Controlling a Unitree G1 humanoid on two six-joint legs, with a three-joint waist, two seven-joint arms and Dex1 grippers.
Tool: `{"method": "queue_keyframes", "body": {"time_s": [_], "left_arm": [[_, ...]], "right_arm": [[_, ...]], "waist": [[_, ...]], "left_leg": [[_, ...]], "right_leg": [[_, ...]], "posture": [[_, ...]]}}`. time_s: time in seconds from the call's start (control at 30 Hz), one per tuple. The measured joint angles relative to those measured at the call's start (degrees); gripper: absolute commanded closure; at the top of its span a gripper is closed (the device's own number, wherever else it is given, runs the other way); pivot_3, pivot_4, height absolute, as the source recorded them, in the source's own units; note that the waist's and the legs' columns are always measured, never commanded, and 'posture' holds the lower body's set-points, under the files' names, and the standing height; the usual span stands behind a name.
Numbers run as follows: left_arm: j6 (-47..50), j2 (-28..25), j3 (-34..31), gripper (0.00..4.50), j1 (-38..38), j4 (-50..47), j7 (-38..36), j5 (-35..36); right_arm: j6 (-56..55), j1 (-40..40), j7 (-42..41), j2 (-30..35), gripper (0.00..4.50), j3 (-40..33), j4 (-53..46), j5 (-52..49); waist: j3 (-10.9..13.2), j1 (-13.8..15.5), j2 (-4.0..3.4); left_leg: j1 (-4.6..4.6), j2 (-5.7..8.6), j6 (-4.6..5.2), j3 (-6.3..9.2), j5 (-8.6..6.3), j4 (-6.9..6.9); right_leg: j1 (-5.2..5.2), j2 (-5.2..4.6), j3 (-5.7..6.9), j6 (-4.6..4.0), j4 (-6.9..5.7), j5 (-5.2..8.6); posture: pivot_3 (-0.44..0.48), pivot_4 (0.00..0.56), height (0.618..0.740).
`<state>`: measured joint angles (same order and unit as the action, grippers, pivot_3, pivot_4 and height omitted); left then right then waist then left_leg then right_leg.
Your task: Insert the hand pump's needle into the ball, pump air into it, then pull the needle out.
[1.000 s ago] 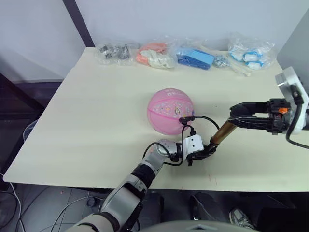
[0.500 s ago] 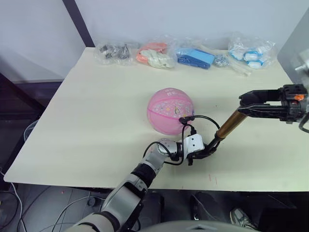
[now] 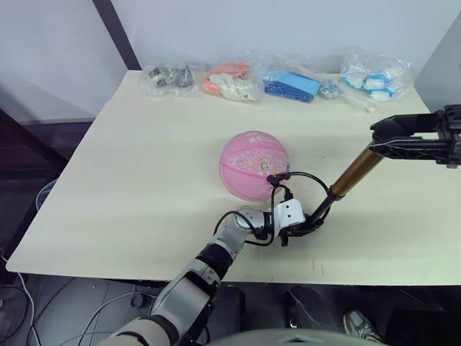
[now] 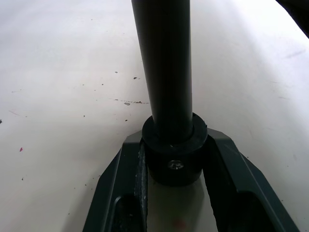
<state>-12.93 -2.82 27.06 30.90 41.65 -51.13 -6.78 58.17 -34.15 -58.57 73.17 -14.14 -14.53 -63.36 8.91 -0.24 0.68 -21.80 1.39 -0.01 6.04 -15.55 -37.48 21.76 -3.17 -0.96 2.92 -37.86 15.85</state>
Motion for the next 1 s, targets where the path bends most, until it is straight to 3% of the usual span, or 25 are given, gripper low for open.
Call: {"method": "queue_keyframes", "body": {"time_s": [0.47, 1.0], "left_arm": [[0.0, 0.07, 0.04, 3.4, -0.05, -0.01, -0.04, 0.25], [0.0, -0.15, 0.06, 3.4, -0.53, 0.29, -0.04, 0.06]], "right_arm": [[7.55, -3.44, 4.05, -0.15, 2.2, -1.31, 2.22, -3.73], [9.52, 1.32, 16.72, -8.48, 2.2, -7.55, -7.39, -14.65]], "waist": [[0.02, 0.08, -0.06], [-0.05, 0.18, 0.0]], "left_leg": [[0.01, -0.01, 0.0, -0.01, 0.0, 0.0], [0.03, -0.01, 0.0, 0.02, 0.0, 0.01]], "right_leg": [[0.0, -0.01, -0.01, -0.01, 0.0, 0.0], [-0.04, 0.03, 0.02, -0.01, -0.01, 0.0]], "posture": [[0.0, 0.15, 0.74], [0.0, 0.15, 0.74]]}}
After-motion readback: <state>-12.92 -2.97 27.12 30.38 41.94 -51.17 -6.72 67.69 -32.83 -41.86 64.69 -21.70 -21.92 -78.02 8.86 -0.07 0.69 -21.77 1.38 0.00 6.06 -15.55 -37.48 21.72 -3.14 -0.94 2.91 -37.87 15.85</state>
